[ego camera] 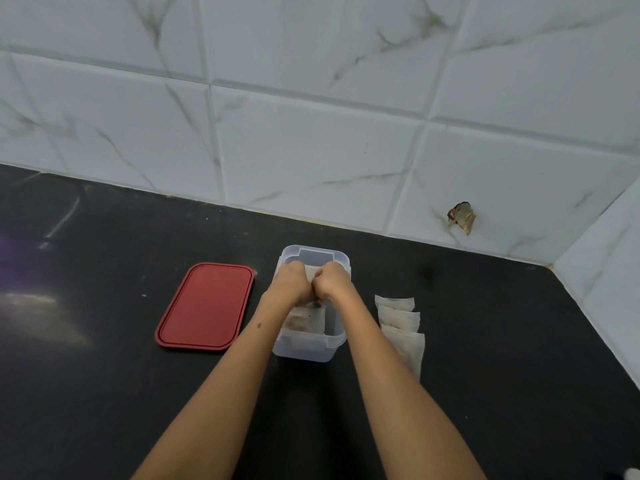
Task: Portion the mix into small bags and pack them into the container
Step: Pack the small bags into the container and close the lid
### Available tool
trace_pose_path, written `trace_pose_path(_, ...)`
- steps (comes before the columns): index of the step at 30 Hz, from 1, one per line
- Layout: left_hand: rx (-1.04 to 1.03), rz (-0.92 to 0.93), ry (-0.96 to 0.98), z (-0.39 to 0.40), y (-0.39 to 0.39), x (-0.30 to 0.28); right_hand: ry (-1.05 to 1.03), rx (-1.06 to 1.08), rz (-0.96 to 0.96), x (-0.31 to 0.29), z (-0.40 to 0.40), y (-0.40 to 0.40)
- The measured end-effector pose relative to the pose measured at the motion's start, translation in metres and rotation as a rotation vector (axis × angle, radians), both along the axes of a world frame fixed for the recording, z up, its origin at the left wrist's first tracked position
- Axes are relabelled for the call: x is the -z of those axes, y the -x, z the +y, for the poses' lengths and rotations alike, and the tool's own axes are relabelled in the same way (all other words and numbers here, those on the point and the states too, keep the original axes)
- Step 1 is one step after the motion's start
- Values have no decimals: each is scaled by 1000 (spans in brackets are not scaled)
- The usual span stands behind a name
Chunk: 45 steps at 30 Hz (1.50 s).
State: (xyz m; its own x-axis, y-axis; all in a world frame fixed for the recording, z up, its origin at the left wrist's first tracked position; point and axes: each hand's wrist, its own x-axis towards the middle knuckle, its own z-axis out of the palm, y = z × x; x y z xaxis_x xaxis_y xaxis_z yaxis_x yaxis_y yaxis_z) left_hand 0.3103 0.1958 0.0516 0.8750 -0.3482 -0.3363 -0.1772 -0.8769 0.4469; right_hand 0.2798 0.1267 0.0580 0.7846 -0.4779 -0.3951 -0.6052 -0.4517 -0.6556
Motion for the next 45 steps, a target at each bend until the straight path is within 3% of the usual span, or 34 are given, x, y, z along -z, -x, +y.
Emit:
trace_pose_path(2, 17, -3, 17, 3, 1, -1, 0, -11, 12, -7, -2, 5)
trace_pose_path(5, -10, -99, 176, 4, 14, -8, 58, -15, -167, -19, -13, 24)
trace_pose_path(8, -79, -254, 606, -2, 39, -16, 9, 80, -364, -29, -33, 56)
trace_pose_path(10, -86, -224, 861, -13, 61, -17, -3, 207, -420, -24, -51, 81)
trace_pose_path(12, -68, -133, 978, -28, 84, -9, 21, 345, -428, -11, -67, 103)
trace_pose_path(14, -20, -53, 952, -44, 105, 9, 45, 459, -382, 8, -79, 121)
trace_pose_path(18, -89, 21, 693, -61, 132, 44, 44, 641, -344, 43, -84, 149)
trace_pose_path(21, -112, 29, 474, -63, 140, 59, -34, 666, -230, 63, -81, 158)
trace_pose_path(24, -127, 106, 411, -64, 142, 67, -95, 691, -168, 74, -80, 161)
trace_pose_path(34, -260, -22, 596, -71, 146, 59, -65, 625, -379, 65, -89, 160)
trace_pose_path(45, -264, 27, 584, -83, 136, 68, -16, 568, -303, 73, -94, 149)
